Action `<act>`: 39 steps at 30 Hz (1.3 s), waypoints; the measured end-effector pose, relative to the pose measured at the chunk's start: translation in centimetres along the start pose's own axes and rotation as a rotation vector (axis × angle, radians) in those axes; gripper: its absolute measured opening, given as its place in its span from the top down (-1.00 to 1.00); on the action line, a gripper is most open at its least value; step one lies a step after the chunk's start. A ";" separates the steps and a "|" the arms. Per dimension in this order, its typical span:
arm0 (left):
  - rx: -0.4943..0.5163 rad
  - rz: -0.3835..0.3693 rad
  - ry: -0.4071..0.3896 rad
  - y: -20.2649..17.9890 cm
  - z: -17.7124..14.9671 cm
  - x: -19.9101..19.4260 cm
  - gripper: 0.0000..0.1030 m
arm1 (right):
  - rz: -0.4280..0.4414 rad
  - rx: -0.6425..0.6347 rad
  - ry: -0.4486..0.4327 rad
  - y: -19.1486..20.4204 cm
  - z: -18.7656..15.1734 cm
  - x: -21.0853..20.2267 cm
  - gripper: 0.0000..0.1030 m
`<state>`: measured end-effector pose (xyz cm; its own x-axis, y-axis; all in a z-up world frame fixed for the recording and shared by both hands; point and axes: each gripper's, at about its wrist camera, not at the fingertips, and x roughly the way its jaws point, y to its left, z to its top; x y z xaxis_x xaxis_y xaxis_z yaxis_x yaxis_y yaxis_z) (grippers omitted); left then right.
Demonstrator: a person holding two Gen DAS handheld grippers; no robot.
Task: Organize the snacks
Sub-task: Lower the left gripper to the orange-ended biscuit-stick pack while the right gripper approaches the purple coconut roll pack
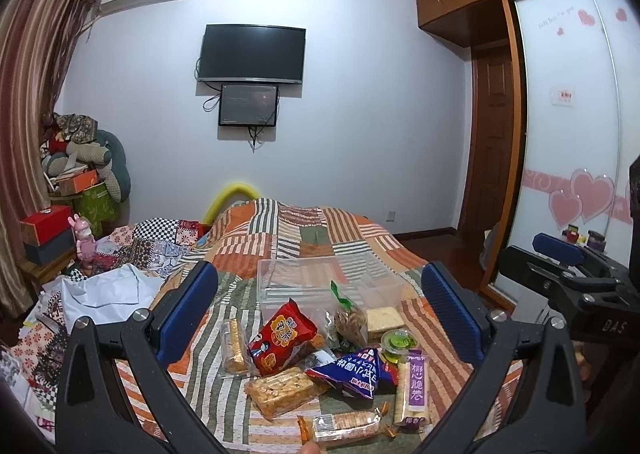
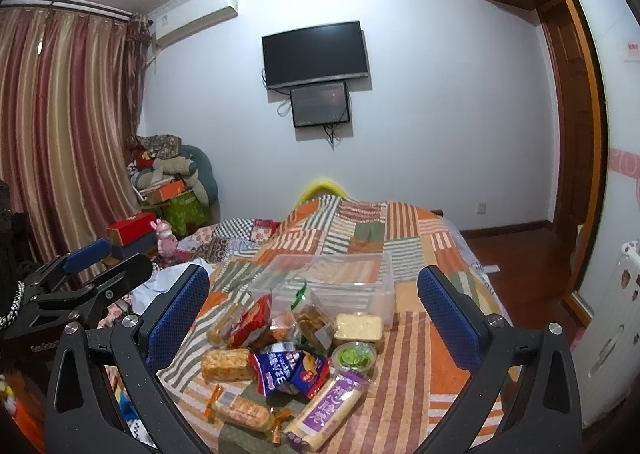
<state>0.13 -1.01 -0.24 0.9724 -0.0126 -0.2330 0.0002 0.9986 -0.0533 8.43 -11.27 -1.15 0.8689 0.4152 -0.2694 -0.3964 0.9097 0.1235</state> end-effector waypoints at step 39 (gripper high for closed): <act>0.065 -0.138 0.646 0.4 -15.0 8.6 -0.71 | 0.056 0.062 0.532 -2.4 -10.6 7.5 -0.29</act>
<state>4.94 -1.45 -16.86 0.6273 -0.1493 -0.7643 0.1484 0.9864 -0.0709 12.77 -10.34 -13.56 0.5702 0.4204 -0.7058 -0.4053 0.8913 0.2034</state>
